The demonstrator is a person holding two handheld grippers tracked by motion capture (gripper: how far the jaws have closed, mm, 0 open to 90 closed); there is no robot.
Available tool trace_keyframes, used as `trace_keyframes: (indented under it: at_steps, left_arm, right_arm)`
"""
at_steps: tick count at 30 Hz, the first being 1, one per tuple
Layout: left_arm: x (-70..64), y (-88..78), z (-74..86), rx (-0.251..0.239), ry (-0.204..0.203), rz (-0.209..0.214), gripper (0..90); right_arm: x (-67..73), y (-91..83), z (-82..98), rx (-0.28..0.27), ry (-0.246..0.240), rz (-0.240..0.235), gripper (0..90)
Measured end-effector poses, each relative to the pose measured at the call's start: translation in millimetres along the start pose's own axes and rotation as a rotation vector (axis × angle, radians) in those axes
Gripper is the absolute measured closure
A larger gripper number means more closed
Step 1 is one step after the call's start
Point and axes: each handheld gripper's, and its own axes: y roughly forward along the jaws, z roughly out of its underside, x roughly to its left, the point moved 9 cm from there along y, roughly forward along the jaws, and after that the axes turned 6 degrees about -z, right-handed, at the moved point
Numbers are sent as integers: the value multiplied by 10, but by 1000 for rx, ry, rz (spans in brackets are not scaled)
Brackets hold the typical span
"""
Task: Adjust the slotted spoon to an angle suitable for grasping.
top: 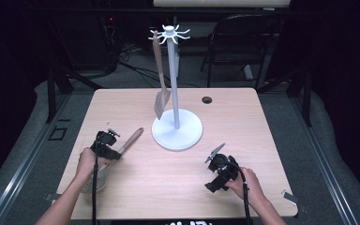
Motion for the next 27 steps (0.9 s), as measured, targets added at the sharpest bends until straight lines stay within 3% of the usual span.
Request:
trace_keyframes:
  at_steps: [15, 27]
  left_arm:
    - [-9, 43, -80, 51, 20, 0, 741]
    - [-33, 51, -116, 60, 35, -44, 760]
  right_arm:
    - [1, -6, -8, 2, 0, -4, 86]
    - [-6, 7, -2, 1, 5, -4, 87]
